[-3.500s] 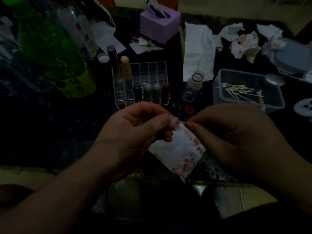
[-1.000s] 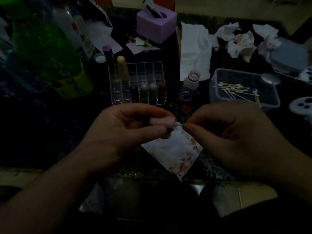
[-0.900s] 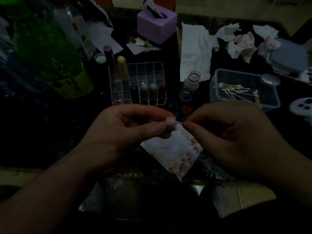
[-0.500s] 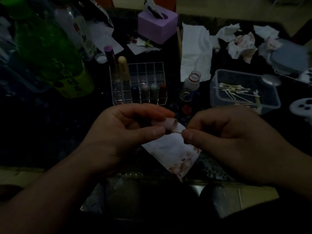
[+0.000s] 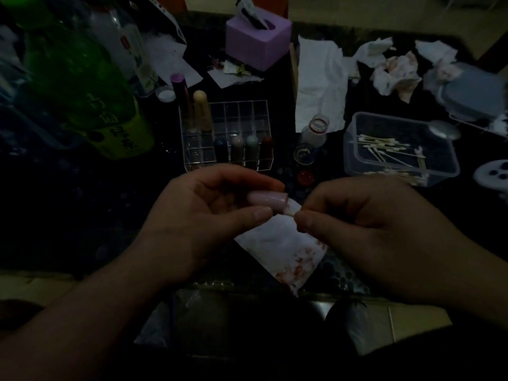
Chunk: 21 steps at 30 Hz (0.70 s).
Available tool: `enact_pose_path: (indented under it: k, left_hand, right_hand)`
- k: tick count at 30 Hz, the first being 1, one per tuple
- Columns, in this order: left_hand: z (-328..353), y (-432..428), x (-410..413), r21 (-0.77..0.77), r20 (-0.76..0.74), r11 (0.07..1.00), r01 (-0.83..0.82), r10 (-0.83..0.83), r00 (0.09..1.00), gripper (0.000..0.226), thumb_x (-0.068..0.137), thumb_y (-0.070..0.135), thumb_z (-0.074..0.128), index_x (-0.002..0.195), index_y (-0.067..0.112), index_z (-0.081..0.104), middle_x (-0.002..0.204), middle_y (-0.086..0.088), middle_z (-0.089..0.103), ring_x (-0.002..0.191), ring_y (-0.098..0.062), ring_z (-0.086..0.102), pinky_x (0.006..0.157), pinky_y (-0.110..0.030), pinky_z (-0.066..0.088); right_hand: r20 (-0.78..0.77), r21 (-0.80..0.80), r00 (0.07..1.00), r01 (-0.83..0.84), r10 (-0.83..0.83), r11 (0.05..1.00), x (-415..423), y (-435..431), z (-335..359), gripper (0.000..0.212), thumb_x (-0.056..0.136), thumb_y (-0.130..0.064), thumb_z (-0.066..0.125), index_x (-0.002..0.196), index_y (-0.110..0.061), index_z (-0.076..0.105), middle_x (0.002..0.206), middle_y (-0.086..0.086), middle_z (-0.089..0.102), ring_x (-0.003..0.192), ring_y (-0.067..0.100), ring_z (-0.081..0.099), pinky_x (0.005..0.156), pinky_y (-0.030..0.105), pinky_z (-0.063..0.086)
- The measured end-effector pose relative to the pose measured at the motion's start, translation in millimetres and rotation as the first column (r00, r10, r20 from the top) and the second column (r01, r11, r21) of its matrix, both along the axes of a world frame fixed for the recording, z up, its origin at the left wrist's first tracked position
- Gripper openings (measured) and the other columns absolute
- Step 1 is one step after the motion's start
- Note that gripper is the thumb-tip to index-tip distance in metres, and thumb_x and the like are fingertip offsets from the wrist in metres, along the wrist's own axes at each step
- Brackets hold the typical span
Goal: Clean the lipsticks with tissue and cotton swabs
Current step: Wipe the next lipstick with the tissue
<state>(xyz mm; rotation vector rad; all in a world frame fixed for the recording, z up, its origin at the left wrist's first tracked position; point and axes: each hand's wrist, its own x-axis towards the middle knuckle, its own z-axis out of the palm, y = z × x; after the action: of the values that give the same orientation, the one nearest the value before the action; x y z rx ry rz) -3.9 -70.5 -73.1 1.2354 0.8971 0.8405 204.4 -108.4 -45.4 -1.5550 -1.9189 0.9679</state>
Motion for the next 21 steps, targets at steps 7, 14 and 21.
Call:
enact_pose_path:
  k: [7,14,21]
  left_hand:
    - [0,-1,-1,0.079,-0.109,0.995,0.061,-0.053,0.993,0.030,0.070,0.011,0.073,0.100,0.015,0.074,0.101,0.002,0.078,0.098,-0.014,0.073,0.086,-0.021,0.055]
    - [-3,-2,-4,-0.076,0.012,0.995,0.069,-0.069,0.998,0.028,0.072,-0.001,0.068,0.100,-0.001,0.070,0.095,-0.008,0.078,0.086,-0.020,0.075,0.074,-0.020,0.057]
    - [-11,-8,-2,-0.183,-0.178,0.980,-0.082,0.049,0.983,0.018,0.076,0.014,0.077,0.093,0.010,0.075,0.074,-0.001,0.076,0.064,-0.008,0.068,0.060,-0.015,0.051]
  right_hand:
    - [-0.314,-0.239,0.939,0.066,-0.141,0.969,1,4,2,0.025,0.084,-0.035,0.067,0.069,-0.015,0.072,0.053,-0.001,0.061,0.044,0.002,0.048,0.048,0.016,0.038]
    - [-0.044,-0.115,0.999,0.021,-0.026,0.993,0,6,3,0.027,0.083,-0.040,0.060,0.067,-0.020,0.069,0.060,0.001,0.063,0.052,0.011,0.056,0.052,0.024,0.047]
    - [-0.140,-0.310,0.989,-0.002,-0.044,0.951,24,16,2,0.029,0.077,-0.046,0.062,0.071,-0.019,0.071,0.068,0.017,0.066,0.054,0.023,0.052,0.051,0.030,0.041]
